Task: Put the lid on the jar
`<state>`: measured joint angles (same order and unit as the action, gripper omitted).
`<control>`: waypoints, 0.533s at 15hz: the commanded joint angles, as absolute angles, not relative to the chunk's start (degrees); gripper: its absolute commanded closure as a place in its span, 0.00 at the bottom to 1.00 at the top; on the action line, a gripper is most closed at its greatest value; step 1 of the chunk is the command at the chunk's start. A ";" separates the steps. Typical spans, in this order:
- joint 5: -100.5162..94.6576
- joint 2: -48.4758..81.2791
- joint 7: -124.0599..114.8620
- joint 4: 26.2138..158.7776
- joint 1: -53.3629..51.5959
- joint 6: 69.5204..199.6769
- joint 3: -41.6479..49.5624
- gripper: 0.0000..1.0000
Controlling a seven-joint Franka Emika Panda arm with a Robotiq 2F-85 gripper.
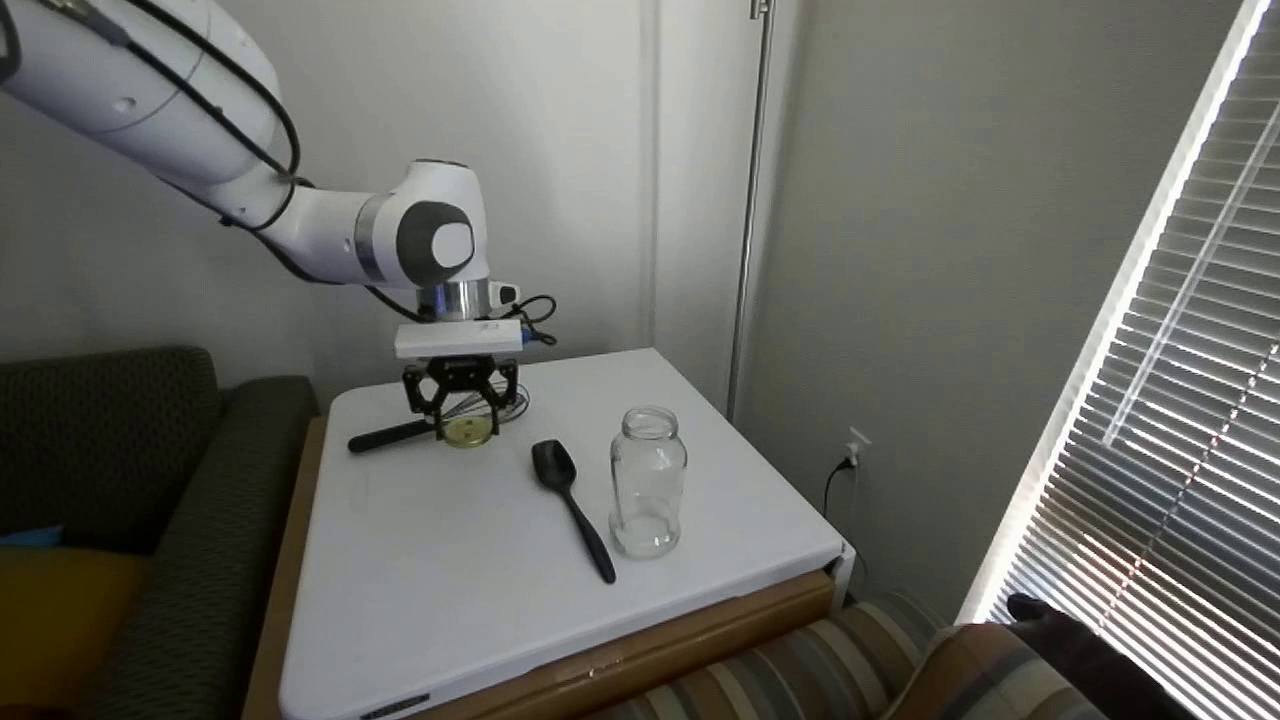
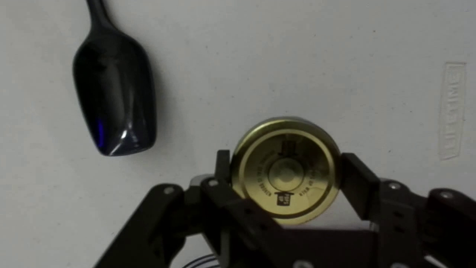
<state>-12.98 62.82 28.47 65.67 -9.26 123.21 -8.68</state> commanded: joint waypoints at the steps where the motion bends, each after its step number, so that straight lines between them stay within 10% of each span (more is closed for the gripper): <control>1: -14.69 56.39 29.78 69.48 -9.06 120.39 -7.36 0.52; 8: -15.84 50.62 34.57 67.38 -6.84 114.17 -5.70 0.52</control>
<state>-15.14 54.09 32.05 66.00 -8.28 116.97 -6.41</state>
